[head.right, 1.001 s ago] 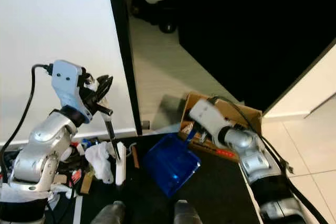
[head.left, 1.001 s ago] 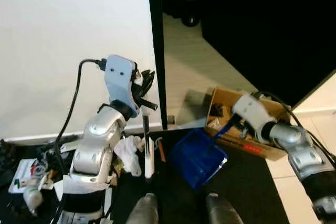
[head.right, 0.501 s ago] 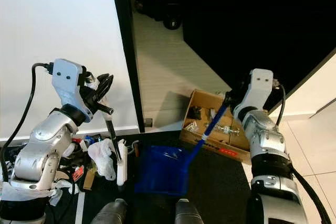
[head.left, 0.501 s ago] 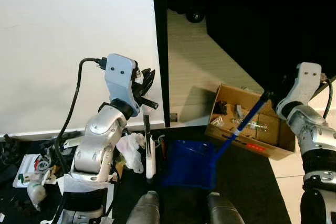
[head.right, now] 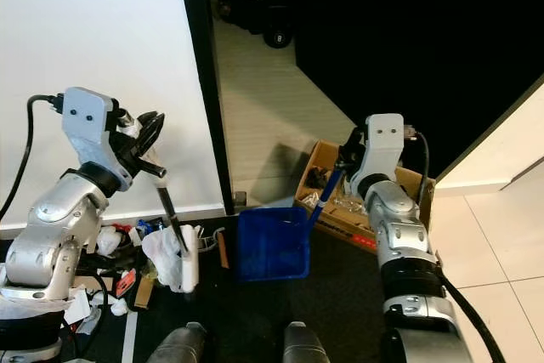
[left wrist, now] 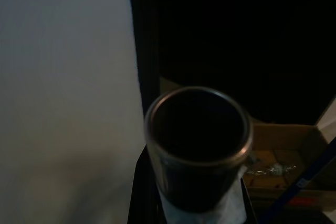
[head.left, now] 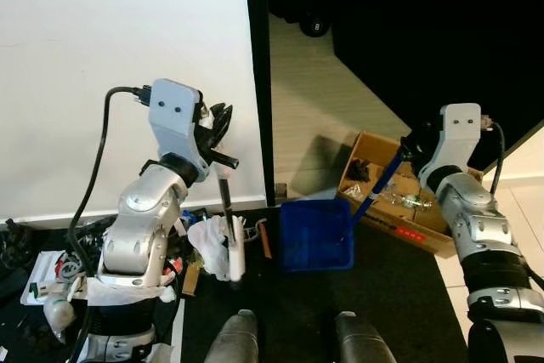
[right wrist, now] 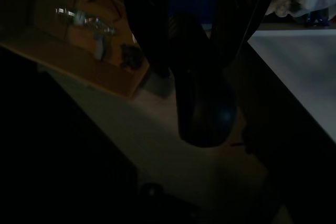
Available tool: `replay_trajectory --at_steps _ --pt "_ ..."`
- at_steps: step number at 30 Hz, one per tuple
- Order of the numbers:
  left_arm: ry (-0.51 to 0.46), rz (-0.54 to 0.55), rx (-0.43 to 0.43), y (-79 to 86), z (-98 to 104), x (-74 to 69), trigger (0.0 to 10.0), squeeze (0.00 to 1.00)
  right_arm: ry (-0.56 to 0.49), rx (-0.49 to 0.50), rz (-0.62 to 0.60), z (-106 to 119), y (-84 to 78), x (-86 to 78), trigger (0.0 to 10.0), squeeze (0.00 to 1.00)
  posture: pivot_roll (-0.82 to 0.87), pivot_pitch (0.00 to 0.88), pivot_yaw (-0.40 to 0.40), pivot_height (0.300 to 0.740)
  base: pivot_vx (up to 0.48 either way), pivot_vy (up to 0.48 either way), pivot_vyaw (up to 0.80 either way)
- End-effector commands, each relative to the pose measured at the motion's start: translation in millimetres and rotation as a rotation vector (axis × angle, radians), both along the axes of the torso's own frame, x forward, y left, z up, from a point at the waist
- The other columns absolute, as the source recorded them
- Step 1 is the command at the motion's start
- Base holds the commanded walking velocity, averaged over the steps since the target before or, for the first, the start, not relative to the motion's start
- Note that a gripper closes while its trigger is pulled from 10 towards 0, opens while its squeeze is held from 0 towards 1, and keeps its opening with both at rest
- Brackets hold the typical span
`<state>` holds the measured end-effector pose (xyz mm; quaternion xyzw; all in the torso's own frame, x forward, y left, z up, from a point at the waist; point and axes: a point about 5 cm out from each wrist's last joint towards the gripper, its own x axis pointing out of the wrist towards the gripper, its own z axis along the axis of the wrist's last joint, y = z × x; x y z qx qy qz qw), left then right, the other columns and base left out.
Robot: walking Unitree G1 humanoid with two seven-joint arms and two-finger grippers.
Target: Sweep floor
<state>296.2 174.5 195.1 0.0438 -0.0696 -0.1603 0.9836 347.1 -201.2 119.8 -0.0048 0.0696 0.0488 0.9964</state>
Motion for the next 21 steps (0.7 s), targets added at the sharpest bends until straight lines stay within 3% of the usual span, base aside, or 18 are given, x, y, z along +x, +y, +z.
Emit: replay_trajectory --at_steps 1,8,12,21 --pt "-0.04 0.022 0.033 6.5 8 0.9 10.0 0.0 -0.029 -0.031 0.021 -1 8.5 2.6 10.0 0.0 0.08 0.137 0.012 0.74 0.0 0.0 0.0" --pt "-0.031 0.034 0.038 7.7 5 1.5 10.0 0.0 -0.018 -0.144 0.069 -11 25.2 7.6 10.0 0.0 0.09 0.137 0.017 0.74 0.0 0.0 0.0" --pt "-0.03 0.05 0.049 14.2 6 0.6 10.0 0.0 -0.029 -0.18 0.093 -5 34.0 15.0 10.0 0.0 0.1 0.137 0.015 0.74 0.0 0.0 0.0" --pt "-0.021 0.071 0.055 18.6 3 -3.1 10.0 0.0 -0.042 -0.228 0.079 0 29.2 21.4 10.0 0.0 0.11 0.14 0.007 0.74 0.0 0.0 0.0"
